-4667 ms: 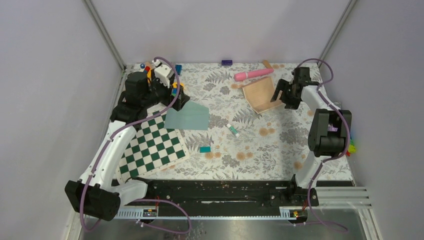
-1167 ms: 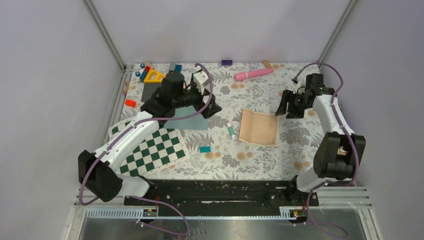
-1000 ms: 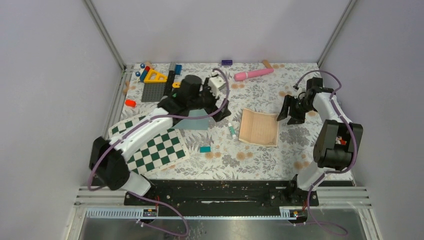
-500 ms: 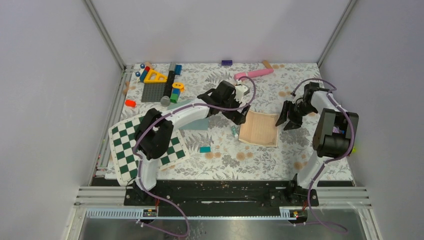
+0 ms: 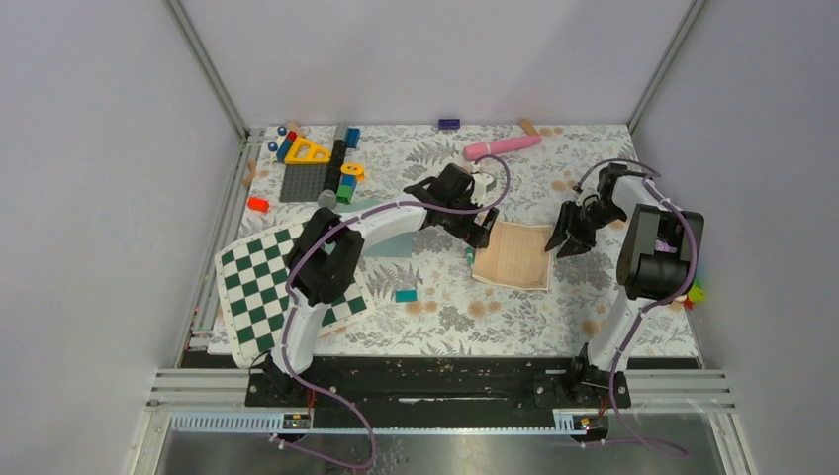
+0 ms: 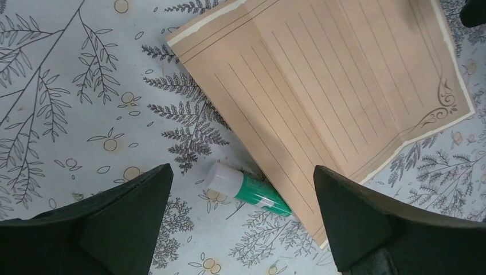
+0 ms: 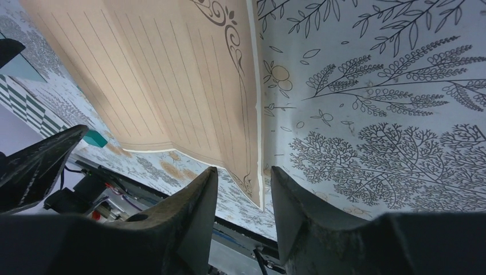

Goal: Place the letter into the envelope and seal it
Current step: Pick up the letter from the center of the board.

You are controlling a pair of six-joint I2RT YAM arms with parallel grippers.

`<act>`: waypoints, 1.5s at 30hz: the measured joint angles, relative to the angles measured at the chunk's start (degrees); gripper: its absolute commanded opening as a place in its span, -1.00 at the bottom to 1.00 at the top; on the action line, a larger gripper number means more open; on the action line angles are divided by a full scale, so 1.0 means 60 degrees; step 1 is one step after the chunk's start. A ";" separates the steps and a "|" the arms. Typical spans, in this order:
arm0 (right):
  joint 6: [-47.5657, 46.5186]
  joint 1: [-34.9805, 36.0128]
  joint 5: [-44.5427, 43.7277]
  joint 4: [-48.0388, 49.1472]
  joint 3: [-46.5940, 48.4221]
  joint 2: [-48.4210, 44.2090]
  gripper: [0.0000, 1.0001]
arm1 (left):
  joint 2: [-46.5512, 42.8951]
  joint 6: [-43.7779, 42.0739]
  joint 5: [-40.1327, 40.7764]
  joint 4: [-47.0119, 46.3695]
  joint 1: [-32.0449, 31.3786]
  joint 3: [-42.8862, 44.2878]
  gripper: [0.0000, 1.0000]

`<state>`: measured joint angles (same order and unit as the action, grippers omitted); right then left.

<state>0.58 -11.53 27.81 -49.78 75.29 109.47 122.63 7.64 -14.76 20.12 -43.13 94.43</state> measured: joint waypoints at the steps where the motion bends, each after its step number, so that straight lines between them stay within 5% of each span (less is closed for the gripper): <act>1: 0.0033 0.0000 0.0025 -0.0051 0.0051 0.0069 -0.08 | 0.0102 0.0036 -0.0004 0.0062 0.0000 0.0069 0.98; 7: 0.0127 0.0000 0.0044 -0.0237 0.0474 0.0648 0.07 | 0.0375 0.0219 -0.0044 0.0146 0.0000 0.0208 0.98; 17: 0.0277 0.0022 0.0066 -0.0375 0.0761 0.1155 0.01 | 0.0419 0.0317 -0.0142 0.0149 0.0000 0.0244 0.97; 28: 0.0390 0.0543 0.0222 -0.0554 0.1311 0.1497 -0.42 | 0.0532 0.0324 -0.0299 0.0157 0.0000 0.0288 0.95; 33: 0.0379 0.0594 0.0546 -0.0627 0.1315 0.1603 -1.00 | 0.0532 0.0324 -0.0525 0.0160 0.0000 0.0324 0.94; 45: -0.0419 0.0594 0.0714 -0.1002 0.1450 0.0514 -1.00 | -0.0026 -0.0124 -0.1071 0.0382 0.0106 0.0091 0.98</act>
<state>-1.93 -7.97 32.10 -55.79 83.99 112.55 122.48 6.90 -21.19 22.41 -42.50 94.98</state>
